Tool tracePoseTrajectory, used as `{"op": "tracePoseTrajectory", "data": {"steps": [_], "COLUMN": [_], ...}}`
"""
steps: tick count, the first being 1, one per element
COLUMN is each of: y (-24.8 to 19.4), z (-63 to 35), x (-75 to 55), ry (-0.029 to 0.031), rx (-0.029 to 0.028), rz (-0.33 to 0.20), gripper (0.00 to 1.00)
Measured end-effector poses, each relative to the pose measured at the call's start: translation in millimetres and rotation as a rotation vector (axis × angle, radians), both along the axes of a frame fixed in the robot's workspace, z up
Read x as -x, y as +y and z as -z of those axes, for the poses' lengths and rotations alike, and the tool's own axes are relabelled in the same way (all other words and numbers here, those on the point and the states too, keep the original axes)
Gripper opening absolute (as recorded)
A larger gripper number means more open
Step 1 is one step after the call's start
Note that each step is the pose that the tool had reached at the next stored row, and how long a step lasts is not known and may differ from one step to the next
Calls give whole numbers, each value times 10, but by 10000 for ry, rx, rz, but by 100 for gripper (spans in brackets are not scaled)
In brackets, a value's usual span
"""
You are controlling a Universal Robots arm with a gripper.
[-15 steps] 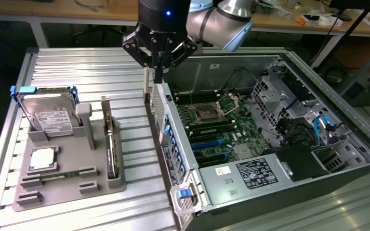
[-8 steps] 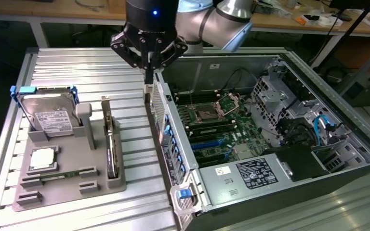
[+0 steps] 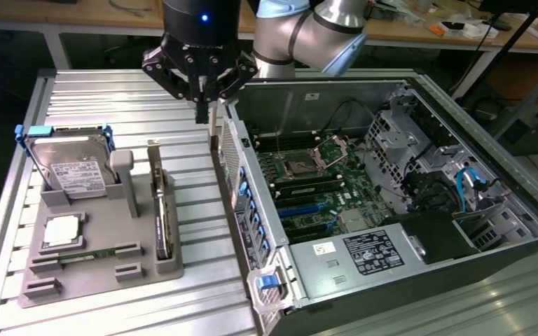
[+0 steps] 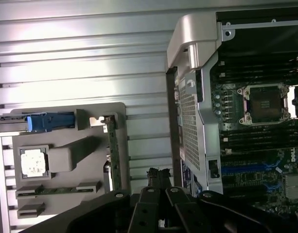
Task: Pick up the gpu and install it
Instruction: 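Reach for the gpu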
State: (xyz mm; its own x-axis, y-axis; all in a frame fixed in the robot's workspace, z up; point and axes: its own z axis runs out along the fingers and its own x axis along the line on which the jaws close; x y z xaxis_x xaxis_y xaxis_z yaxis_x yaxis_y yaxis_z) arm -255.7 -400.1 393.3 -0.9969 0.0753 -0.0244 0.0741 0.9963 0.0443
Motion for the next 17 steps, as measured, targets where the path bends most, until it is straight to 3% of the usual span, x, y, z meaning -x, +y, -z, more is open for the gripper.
{"op": "tracePoseTrajectory", "data": {"steps": [17], "y": [-33], "z": [0], "x": [406], "ry": [0], "rx": [0], "rz": [-30], "gripper": [11]}}
